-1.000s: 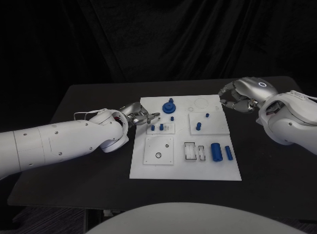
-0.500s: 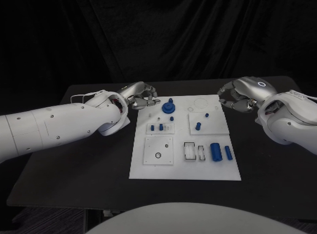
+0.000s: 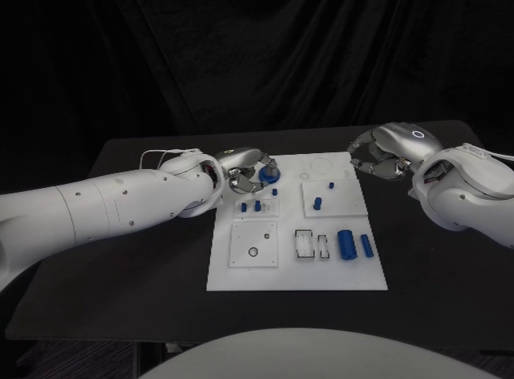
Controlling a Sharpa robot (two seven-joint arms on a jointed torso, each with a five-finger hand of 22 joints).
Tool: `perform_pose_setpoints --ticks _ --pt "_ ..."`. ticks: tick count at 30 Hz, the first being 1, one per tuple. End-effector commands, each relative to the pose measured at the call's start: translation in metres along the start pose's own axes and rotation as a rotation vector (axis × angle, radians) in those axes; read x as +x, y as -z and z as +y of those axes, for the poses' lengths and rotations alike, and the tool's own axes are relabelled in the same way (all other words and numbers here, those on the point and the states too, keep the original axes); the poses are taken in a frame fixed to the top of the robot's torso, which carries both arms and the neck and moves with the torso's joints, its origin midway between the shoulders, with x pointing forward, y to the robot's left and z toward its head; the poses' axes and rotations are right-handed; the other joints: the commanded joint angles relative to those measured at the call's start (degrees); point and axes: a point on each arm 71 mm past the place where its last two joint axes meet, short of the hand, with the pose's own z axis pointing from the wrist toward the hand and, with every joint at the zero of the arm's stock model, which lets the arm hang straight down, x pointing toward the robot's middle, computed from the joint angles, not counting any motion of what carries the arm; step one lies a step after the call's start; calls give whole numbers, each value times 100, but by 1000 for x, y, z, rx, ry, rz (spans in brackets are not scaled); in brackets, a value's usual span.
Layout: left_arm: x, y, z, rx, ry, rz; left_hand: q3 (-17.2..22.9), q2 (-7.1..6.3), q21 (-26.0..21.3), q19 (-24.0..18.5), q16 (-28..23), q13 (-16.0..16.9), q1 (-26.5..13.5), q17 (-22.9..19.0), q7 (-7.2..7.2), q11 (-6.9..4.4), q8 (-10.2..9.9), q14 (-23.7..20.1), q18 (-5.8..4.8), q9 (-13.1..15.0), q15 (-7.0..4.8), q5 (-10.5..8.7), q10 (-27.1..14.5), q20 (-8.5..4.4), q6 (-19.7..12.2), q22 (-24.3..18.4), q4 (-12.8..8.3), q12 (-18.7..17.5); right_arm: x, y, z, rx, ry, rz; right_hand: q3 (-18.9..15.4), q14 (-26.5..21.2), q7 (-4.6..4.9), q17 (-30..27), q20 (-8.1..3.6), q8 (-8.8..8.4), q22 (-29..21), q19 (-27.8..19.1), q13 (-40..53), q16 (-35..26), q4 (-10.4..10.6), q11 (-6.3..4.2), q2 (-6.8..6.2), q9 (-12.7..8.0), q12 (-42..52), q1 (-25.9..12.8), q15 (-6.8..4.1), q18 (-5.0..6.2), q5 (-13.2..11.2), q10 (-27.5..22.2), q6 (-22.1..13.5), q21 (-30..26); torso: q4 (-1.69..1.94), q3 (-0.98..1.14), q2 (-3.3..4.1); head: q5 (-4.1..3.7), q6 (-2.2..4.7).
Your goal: Assemble the parts on the task board
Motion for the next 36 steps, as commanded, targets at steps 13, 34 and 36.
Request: perform_pose_setpoints --ticks 13,34,36 --pt "19 -13 -7 67 -143 100 242 -4 55 124 61 -98 -276 198 -245 54 -18 72 25 -355 28 -372 93 8 -28 880 -336 231 0 -1 1 -5 -1 -10 38 476 -2 1106 44 3 1374 403 1184 -11 0 38 -13 -8 -23 -55 29 57 28 299 55 -21 -59 -45 34 49 -1" --pt "21 -21 -2 2 -157 86 267 58 84 200 92 -78 -425 191 -215 54 28 100 12 -511 31 -428 116 18 261 900 -431 401 2 -1 -1 2 2 1 39 476 -4 1107 44 8 1374 404 1182 -10 7 39 -20 -9 -23 -70 29 57 39 298 68 -20 -43 -40 22 8 -1" --pt "22 -22 -2 -3 -157 89 264 55 77 191 90 -79 -433 181 -212 56 26 92 15 -519 30 -434 113 18 268 896 -434 404 2 -1 -1 2 2 2 39 476 -4 1107 44 8 1374 404 1182 -10 7 39 -20 -9 -23 -70 29 57 39 298 68 -20 -40 -39 21 -4 -1"
